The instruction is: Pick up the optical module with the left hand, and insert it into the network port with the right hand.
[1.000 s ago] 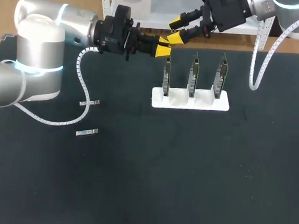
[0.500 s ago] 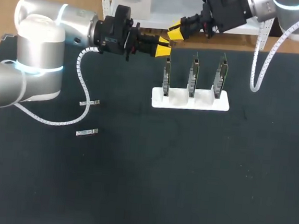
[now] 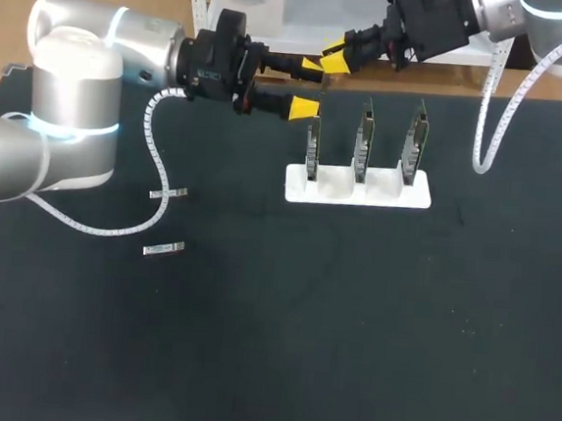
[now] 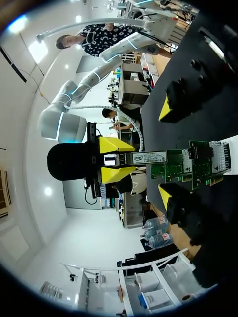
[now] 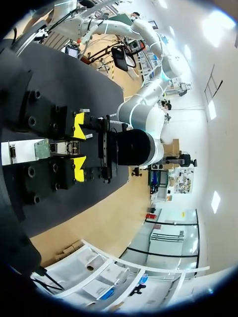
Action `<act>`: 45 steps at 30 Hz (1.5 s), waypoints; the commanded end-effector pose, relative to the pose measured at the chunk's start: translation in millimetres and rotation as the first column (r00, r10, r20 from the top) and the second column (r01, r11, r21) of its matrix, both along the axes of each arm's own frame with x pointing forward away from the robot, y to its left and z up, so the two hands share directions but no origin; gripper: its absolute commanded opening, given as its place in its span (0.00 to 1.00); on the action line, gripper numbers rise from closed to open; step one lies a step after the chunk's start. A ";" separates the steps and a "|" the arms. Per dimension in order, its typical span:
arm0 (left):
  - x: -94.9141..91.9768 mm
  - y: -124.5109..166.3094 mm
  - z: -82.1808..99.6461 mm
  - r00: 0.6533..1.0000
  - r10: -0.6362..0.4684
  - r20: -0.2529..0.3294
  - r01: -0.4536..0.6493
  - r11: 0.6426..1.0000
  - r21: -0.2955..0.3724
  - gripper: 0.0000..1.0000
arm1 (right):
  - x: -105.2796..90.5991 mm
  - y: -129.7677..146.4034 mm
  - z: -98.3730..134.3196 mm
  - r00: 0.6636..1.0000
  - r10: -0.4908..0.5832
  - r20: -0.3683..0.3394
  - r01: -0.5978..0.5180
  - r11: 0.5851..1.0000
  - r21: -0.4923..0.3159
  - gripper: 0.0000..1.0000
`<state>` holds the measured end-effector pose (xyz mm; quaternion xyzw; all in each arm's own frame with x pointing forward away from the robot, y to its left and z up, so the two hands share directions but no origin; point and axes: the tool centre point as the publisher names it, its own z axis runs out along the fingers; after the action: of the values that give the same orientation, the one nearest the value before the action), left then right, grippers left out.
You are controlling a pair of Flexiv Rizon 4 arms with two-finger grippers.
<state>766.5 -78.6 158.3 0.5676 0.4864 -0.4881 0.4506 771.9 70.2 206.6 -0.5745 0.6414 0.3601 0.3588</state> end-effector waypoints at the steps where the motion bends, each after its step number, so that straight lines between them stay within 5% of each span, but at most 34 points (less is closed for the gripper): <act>1: 0.6 -2.9 8.4 1.000 -0.010 0.012 0.009 0.999 0.054 1.00 | -2.3 -4.2 1.9 1.000 0.002 0.002 -0.002 1.000 0.003 0.00; 14: -7.4 4.2 12.3 1.000 0.010 0.004 -0.010 0.992 0.122 1.00 | -5.0 -9.2 3.8 1.000 0.026 0.007 -0.026 1.000 0.002 0.00; 24: -17.1 12.8 25.7 1.000 0.021 0.002 -0.021 0.944 0.329 1.00 | -6.0 -9.8 3.0 0.999 0.043 0.007 -0.043 0.999 -0.002 0.00; 28: -23.6 19.3 22.0 0.990 0.126 -0.069 -0.087 0.906 0.415 1.00 | -5.6 -9.8 2.4 0.999 0.047 0.008 -0.047 0.999 -0.008 0.00; 45: -31.9 26.6 4.1 0.986 0.163 0.029 -0.155 0.844 0.513 1.00 | -5.3 -4.4 3.6 0.998 0.058 0.014 -0.057 0.998 -0.021 0.00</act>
<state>742.1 -53.6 161.8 0.6276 0.6409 -0.3182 0.3067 766.5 64.9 209.3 -0.5987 0.6253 0.3598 0.3480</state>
